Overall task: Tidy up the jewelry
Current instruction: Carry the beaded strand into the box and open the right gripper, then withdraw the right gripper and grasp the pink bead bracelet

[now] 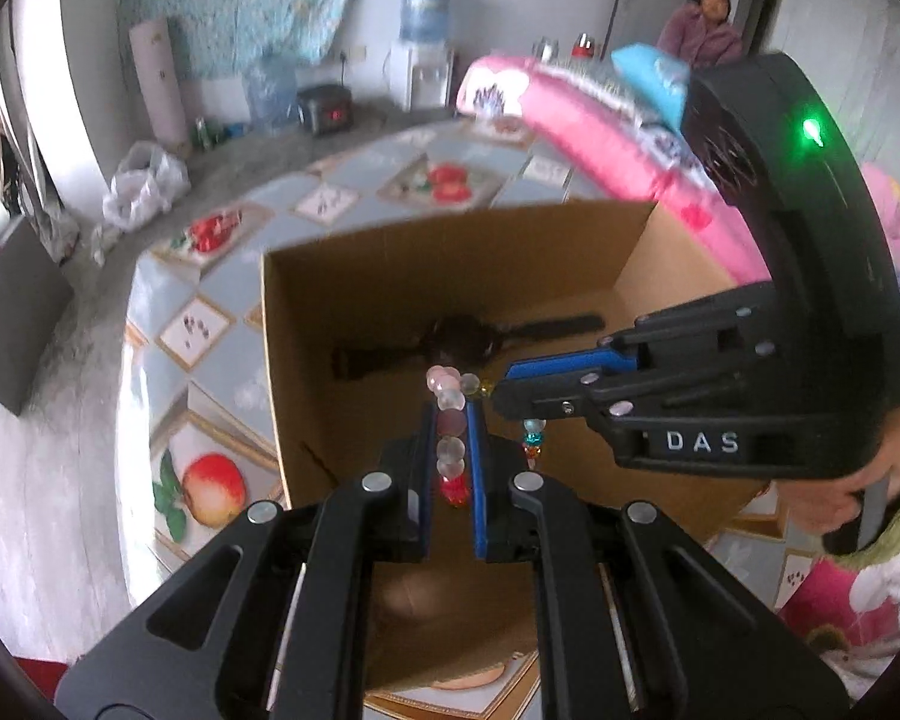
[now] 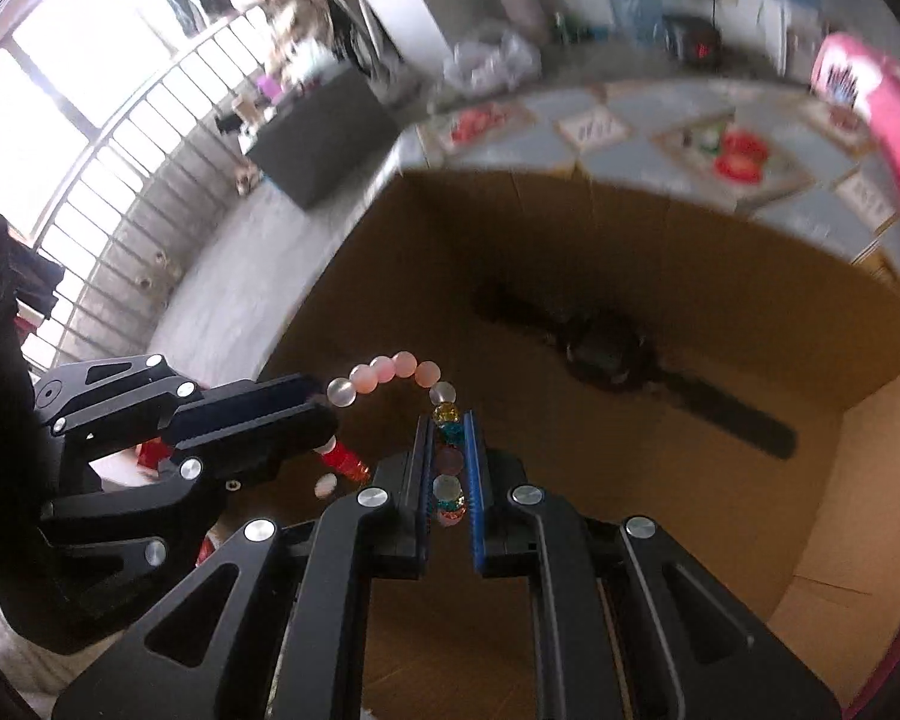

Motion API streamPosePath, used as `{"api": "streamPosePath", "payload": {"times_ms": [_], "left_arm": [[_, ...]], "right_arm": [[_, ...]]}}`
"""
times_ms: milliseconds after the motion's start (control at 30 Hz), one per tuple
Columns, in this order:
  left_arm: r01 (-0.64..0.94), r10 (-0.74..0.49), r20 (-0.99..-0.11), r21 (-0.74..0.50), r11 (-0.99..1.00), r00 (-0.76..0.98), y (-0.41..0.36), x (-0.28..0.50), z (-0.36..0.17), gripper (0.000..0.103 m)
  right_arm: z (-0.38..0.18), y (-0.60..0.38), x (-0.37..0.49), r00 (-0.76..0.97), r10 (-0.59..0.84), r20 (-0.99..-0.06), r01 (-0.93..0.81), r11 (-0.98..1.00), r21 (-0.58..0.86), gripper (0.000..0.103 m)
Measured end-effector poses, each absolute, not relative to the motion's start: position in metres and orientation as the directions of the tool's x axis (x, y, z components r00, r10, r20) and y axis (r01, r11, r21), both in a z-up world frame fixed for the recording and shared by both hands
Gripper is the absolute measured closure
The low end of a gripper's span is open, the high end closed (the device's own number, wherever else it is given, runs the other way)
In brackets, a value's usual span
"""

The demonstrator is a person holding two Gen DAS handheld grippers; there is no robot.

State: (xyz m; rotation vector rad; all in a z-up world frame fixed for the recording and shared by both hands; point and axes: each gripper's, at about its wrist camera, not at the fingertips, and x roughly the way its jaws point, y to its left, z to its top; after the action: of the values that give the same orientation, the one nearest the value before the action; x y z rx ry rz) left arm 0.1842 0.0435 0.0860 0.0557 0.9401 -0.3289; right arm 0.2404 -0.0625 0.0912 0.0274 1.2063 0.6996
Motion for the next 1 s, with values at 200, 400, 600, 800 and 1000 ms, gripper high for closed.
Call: {"api": "streamPosePath", "payload": {"times_ms": [200, 400, 600, 800, 1000], "left_arm": [[0.281, -0.193, -0.851, -0.055, 0.958, 0.489, 0.049, 0.192, 0.068, 0.093], [0.260, -0.147, -0.827, -0.001, 0.966, 0.542, 0.054, 0.191, 0.070, 0.081], [0.247, -0.154, -0.759, 0.010, 0.969, 0.633, 0.061, 0.169, 0.089, 0.080], [0.279, -0.263, -0.617, -0.073, 0.957, 0.742, 0.078, 0.119, 0.118, 0.057], [0.408, -0.459, -0.476, -0.213, 0.888, 0.750, 0.082, 0.053, 0.117, 0.037]], "right_arm": [[0.058, -0.045, 0.258, 0.053, 0.458, -0.888, -0.440, 0.809, 0.391, 0.093], [0.044, -0.036, 0.275, 0.055, 0.439, -0.897, -0.385, 0.838, 0.387, 0.091], [0.074, -0.048, 0.267, 0.213, 0.421, -0.882, -0.405, 0.859, 0.313, 0.091], [0.150, -0.094, 0.216, 0.471, 0.498, -0.728, -0.442, 0.847, 0.293, 0.091], [0.189, -0.145, 0.116, 0.594, 0.561, -0.576, -0.503, 0.818, 0.279, 0.091]]}}
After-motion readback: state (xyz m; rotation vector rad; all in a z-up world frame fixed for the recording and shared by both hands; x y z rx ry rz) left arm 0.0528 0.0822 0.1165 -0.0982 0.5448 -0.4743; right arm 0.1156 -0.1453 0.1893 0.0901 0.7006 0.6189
